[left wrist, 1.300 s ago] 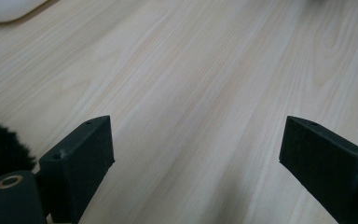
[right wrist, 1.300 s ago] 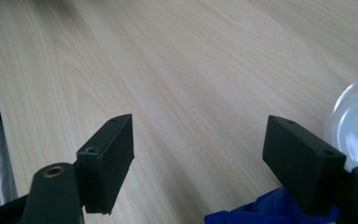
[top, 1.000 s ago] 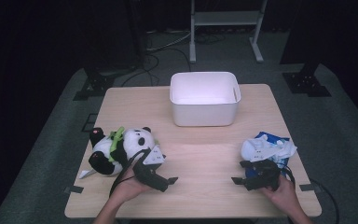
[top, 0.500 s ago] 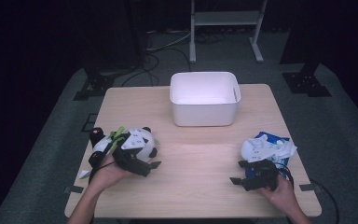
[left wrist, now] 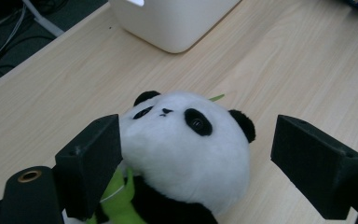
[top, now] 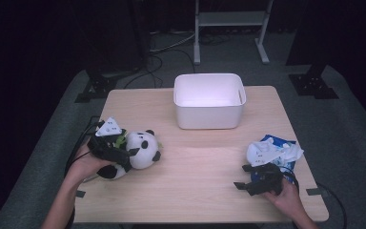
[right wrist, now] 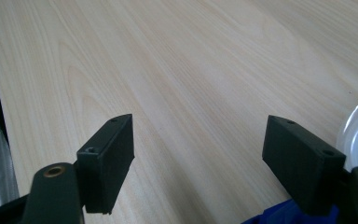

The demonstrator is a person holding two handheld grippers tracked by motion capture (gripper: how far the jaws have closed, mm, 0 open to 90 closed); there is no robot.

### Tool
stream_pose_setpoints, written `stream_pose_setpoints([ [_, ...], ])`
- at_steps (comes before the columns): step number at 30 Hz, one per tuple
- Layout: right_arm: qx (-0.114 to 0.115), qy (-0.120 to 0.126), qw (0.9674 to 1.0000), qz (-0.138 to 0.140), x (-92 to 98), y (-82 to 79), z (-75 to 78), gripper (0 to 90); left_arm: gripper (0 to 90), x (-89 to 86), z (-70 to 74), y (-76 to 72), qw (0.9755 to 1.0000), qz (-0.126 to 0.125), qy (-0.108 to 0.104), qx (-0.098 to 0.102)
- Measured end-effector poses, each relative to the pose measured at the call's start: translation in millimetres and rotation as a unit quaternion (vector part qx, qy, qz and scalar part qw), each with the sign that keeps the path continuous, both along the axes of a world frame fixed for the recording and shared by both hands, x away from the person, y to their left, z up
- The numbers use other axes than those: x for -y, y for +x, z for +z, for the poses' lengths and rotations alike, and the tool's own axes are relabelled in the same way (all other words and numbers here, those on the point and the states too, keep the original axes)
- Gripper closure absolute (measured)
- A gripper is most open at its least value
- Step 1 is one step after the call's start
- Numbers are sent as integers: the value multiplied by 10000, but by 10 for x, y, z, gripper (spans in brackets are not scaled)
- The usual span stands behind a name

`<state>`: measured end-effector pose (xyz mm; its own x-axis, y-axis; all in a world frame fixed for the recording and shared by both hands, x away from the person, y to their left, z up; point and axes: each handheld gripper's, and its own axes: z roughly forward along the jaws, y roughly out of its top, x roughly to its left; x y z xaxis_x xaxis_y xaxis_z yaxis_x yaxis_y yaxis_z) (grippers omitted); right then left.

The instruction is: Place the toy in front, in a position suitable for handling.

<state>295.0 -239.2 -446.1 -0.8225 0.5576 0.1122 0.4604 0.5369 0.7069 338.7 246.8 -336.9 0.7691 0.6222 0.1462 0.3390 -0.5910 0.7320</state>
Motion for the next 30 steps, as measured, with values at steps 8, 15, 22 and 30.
stream_pose_setpoints([
  [8, -3, 1, 10000, 19, -4, -7, 5, 235, 177, -129, 4, 114, 9998, 146, 111, -83],
  [15, -33, -13, 10000, 63, -16, -9, -3, 235, 207, -258, -66, 296, 9987, 367, 218, -273],
  [22, -53, -25, 9999, 90, -20, -10, -10, 235, 310, -316, -169, 404, 9977, 450, 177, -476],
  [30, -42, -5, 10000, 82, -2, -13, -1, 235, 469, -326, -243, 443, 9967, 483, 301, -582],
])
